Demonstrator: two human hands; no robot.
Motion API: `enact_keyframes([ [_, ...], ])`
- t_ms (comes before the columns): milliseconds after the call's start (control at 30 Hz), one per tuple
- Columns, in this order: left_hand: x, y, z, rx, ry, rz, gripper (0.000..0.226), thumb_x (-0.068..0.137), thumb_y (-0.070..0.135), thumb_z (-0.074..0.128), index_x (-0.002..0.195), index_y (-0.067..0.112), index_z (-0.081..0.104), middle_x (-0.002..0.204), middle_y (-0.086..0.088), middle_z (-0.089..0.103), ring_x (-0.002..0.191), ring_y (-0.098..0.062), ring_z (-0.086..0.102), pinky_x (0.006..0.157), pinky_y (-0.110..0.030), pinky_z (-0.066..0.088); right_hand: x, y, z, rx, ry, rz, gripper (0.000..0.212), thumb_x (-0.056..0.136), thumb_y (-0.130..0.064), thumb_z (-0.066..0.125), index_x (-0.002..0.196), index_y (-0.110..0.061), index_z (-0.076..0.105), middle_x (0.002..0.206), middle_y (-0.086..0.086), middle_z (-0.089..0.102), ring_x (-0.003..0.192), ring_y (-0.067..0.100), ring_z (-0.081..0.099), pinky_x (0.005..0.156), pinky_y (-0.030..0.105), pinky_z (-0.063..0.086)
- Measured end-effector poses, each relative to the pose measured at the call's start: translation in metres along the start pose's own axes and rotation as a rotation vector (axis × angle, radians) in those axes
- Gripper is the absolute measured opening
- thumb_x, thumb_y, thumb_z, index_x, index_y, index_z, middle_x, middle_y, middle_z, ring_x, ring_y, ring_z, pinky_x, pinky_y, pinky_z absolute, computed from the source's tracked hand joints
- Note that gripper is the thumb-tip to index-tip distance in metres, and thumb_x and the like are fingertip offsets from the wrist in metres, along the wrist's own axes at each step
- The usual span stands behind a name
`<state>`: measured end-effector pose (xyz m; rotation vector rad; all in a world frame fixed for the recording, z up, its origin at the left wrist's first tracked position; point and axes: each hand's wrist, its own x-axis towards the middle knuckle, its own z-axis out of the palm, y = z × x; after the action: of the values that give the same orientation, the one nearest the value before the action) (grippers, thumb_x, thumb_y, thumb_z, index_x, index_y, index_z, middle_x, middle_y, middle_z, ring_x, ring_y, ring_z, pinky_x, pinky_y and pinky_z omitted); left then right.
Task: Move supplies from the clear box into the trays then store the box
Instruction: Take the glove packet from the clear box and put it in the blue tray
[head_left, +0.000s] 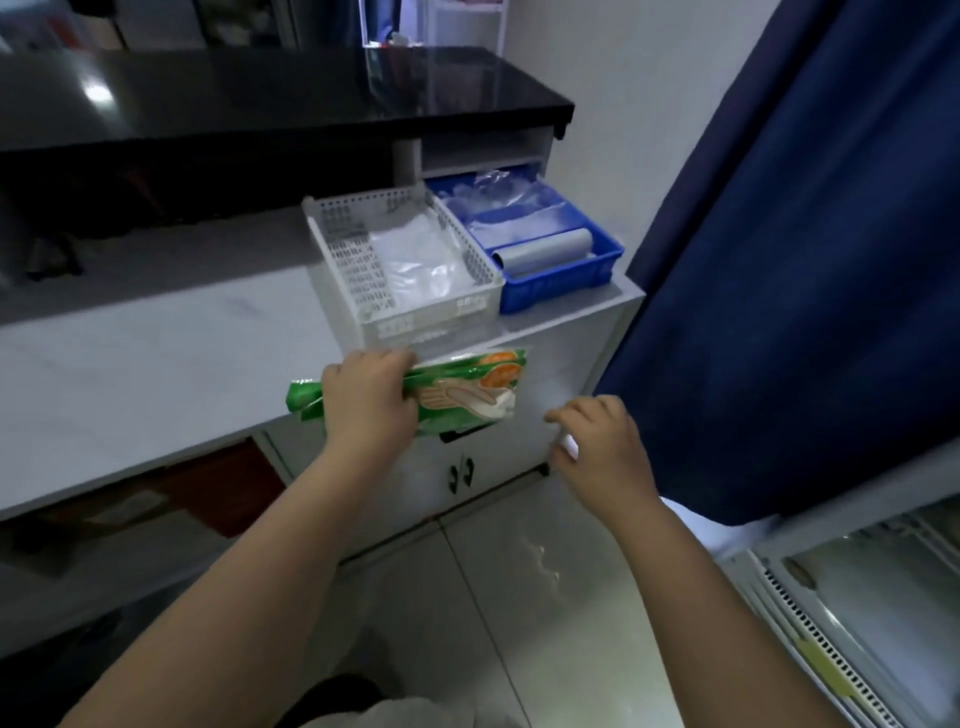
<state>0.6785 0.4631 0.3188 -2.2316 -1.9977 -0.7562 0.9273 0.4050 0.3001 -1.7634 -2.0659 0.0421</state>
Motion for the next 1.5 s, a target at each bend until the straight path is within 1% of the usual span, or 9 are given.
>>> enact_keyframes([
  [300,0.204,0.01,0.015,-0.005,0.151,-0.002,0.023,0.069,0.011,0.062,0.09,0.018,0.065,0.084,-0.007,0.064,0.085,-0.034,0.055,0.068,-0.037,0.031,0.176,0.037,-0.004,-0.083,0.053,-0.134,0.033,0.069,-0.006,0.073,0.101,-0.012,0.068,0.099,0.007,0.063,0.098,0.033,0.053,0.079,0.041,0.044],
  [667,0.394,-0.02,0.079,0.008,0.161,-0.017,0.029,0.068,0.009,0.062,0.093,0.021,0.066,0.077,-0.001,0.06,0.073,-0.027,0.045,0.065,-0.035,0.025,0.373,0.08,0.044,-0.075,-0.003,-0.142,0.028,0.08,-0.01,0.067,0.107,-0.015,0.065,0.105,0.003,0.063,0.102,0.028,0.051,0.085,0.037,0.041],
  [767,0.419,-0.017,0.098,-0.002,0.175,-0.024,0.028,0.068,0.009,0.063,0.093,0.021,0.068,0.076,0.0,0.061,0.07,-0.023,0.042,0.064,-0.034,0.026,0.404,0.105,0.061,-0.05,-0.043,-0.146,0.028,0.081,-0.01,0.067,0.109,-0.015,0.065,0.108,0.003,0.063,0.106,0.028,0.052,0.089,0.038,0.041],
  [900,0.437,-0.014,0.12,0.034,0.217,-0.056,0.029,0.068,0.009,0.064,0.094,0.021,0.069,0.078,0.001,0.065,0.074,-0.028,0.054,0.064,-0.033,0.029,0.45,0.144,0.088,-0.019,-0.109,-0.157,0.032,0.084,-0.015,0.065,0.115,-0.02,0.061,0.117,-0.001,0.06,0.113,0.024,0.047,0.093,0.035,0.037],
  [1033,0.446,-0.004,0.133,0.087,0.244,-0.135,0.03,0.067,0.01,0.065,0.094,0.023,0.069,0.082,0.0,0.067,0.078,-0.029,0.056,0.066,-0.034,0.03,0.495,0.169,0.118,-0.045,-0.235,-0.295,0.043,0.085,-0.022,0.065,0.126,-0.022,0.054,0.13,0.001,0.054,0.12,0.025,0.044,0.096,0.037,0.038],
  [1133,0.451,0.011,0.14,0.111,0.264,-0.244,0.032,0.066,0.011,0.066,0.096,0.023,0.07,0.084,-0.002,0.068,0.08,-0.03,0.057,0.068,-0.036,0.034,0.526,0.185,0.136,-0.142,-0.362,-0.378,0.061,0.088,-0.031,0.061,0.142,-0.027,0.033,0.154,0.006,0.027,0.139,0.031,0.023,0.109,0.046,0.029],
  [1267,0.457,0.035,0.148,0.151,0.282,-0.352,0.033,0.067,0.013,0.066,0.099,0.022,0.07,0.086,-0.003,0.068,0.081,-0.031,0.057,0.071,-0.039,0.039,0.56,0.202,0.15,-0.153,-0.36,-0.413,0.077,0.089,-0.032,0.061,0.149,-0.028,0.012,0.16,0.008,0.003,0.145,0.034,0.003,0.115,0.05,0.013],
  [1400,0.461,0.049,0.153,0.202,0.318,-0.421,0.033,0.066,0.011,0.066,0.096,0.023,0.07,0.084,-0.002,0.068,0.081,-0.031,0.057,0.069,-0.037,0.036,0.575,0.211,0.158,-0.138,-0.374,-0.459,0.082,0.089,-0.031,0.059,0.15,-0.025,0.005,0.159,0.009,0.012,0.145,0.033,0.001,0.114,0.055,0.0],
  [1500,0.463,0.056,0.153,0.228,0.322,-0.455,0.033,0.065,0.009,0.067,0.095,0.022,0.071,0.083,-0.004,0.068,0.08,-0.032,0.057,0.069,-0.039,0.037,0.567,0.217,0.159,-0.063,-0.363,-0.611,0.063,0.088,-0.023,0.057,0.144,-0.023,0.028,0.147,0.007,0.04,0.143,0.031,0.017,0.112,0.056,-0.004],
])
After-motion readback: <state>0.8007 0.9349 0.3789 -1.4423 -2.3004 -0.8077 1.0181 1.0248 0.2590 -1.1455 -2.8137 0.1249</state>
